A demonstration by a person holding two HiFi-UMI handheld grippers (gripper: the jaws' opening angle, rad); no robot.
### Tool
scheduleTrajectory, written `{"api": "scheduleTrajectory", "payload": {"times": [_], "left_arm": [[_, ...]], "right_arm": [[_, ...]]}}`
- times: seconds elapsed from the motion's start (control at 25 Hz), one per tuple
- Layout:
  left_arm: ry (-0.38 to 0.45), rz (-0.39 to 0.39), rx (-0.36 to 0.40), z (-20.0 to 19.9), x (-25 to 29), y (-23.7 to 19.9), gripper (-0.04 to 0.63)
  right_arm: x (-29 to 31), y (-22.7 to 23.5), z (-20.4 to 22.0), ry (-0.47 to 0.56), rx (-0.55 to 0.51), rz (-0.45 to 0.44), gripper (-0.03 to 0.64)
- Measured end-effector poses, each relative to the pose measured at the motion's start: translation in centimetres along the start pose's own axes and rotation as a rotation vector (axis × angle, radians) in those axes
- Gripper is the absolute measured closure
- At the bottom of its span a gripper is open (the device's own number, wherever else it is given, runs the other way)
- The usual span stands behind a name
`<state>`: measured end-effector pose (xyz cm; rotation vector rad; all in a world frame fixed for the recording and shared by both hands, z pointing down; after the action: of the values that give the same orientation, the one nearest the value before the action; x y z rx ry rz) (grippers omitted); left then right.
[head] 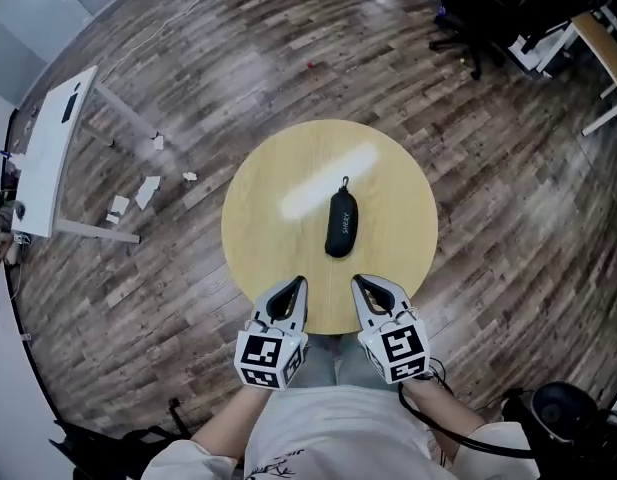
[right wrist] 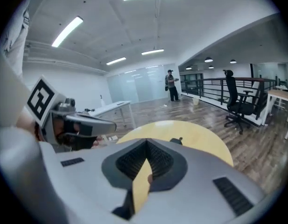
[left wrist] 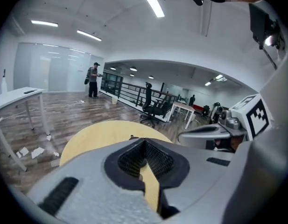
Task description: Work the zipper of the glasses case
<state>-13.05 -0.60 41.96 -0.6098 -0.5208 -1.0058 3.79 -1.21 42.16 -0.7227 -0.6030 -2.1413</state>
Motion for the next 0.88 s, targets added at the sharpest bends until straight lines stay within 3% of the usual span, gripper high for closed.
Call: {"api": "scheduleTrajectory", "payload": {"times": [0.16,0.32,0.6,0.88], "left_arm": [[0.084,-0.053,-0.013,1.0,-5.7,5.1,0.589],[0.116,-0.072,-0.03,2.0,-9.7,7.4,0.589],[0.144,-0.104,0.002,7.5,-16.1,9.4,0.589],[0.149,-0.067,-0.032,10.9,-20.8,14.0,0.589]], "right_arm": [[-5.7,-2.1,-0.5,0.052,-0.008,-0.098,0.615],[-9.0,-4.9,-0.1,0.075,0.016,-0.13,0.615],[-14.0,-11.5,4.9,0.1,0.058,-0.073,0.615],[-19.9,-15.3,8.8,0.103,0.098,-0.035,0.615]]}}
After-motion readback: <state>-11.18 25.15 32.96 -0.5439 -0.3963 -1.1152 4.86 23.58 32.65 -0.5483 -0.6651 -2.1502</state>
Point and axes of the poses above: the fingertips, and each gripper's own axes: x forward along the fingers, y to its right, z out of its underside, the point moved 7 cm from there along -x, backward along the fingers, and after that the axes turned 14 degrees about -y, right-handed, at the moved point
